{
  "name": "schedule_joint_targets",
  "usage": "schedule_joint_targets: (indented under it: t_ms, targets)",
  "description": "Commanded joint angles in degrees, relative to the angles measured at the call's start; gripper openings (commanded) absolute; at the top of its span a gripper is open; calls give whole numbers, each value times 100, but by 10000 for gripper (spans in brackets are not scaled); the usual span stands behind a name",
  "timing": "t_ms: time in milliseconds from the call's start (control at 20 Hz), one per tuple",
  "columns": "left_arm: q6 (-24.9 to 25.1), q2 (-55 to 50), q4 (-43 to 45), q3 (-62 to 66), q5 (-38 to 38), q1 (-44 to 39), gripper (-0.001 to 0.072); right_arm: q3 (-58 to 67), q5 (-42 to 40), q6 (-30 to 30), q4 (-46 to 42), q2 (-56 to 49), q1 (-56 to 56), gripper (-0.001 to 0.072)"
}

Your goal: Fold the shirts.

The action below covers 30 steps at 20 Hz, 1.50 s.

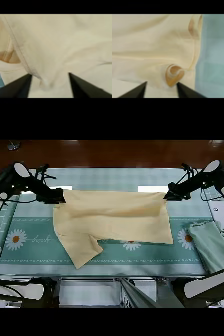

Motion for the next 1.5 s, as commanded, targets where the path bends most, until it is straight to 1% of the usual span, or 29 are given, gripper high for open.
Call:
schedule_joint_targets:
  t_ms: [0,100,150,200,300,350,400,450,500,600,750,1000,1200,1300,1450]
  targets:
    - [-118,-11,223,-22,-531,109,701,-87,426,26,-57,44,-83,625]
    - [-164,208,363,-52,-1012,387,701,-216,717,13,-483,481,-413,625]
    - [-149,444,361,-297,-1097,570,701,-562,557,13,-713,883,-629,625]
    - [-74,741,352,-691,-1051,752,700,-1134,188,13,-787,1384,-876,625]
    - [70,1530,129,-1908,-728,1207,699,-2612,-719,-55,-380,2465,-1338,625]
    - [195,1899,-153,-2518,-562,1447,699,-3462,-1073,-315,37,3056,-1532,624]
    - [210,2247,-522,-3091,-330,1705,699,-4172,-1318,-562,424,3571,-1655,624]
    - [323,2597,-1003,-3644,-92,1987,699,-4800,-1508,-741,745,4061,-1716,624]
    - [354,2883,-1335,-4061,120,2238,699,-5270,-1725,-743,1003,4489,-1716,624]
    - [428,3276,-1685,-4618,256,2623,698,-5713,-1668,-791,1373,4955,-1709,624]
    - [616,3353,-1620,-4885,214,2817,698,-5777,-1294,-807,1349,5066,-1709,624]
    - [612,3259,-1521,-4935,256,2793,699,-5777,-1165,-804,1368,5066,-1709,624]
    - [627,3209,-1810,-5062,422,2793,699,-5777,-1158,-802,1368,5066,-1709,624]
    - [887,3209,-2214,-5268,522,2752,699,-5777,-1165,-800,1370,5066,-1709,624]
    - [920,3209,-2378,-5622,1032,2291,699,-5777,-1169,-780,1370,5066,-1709,624]
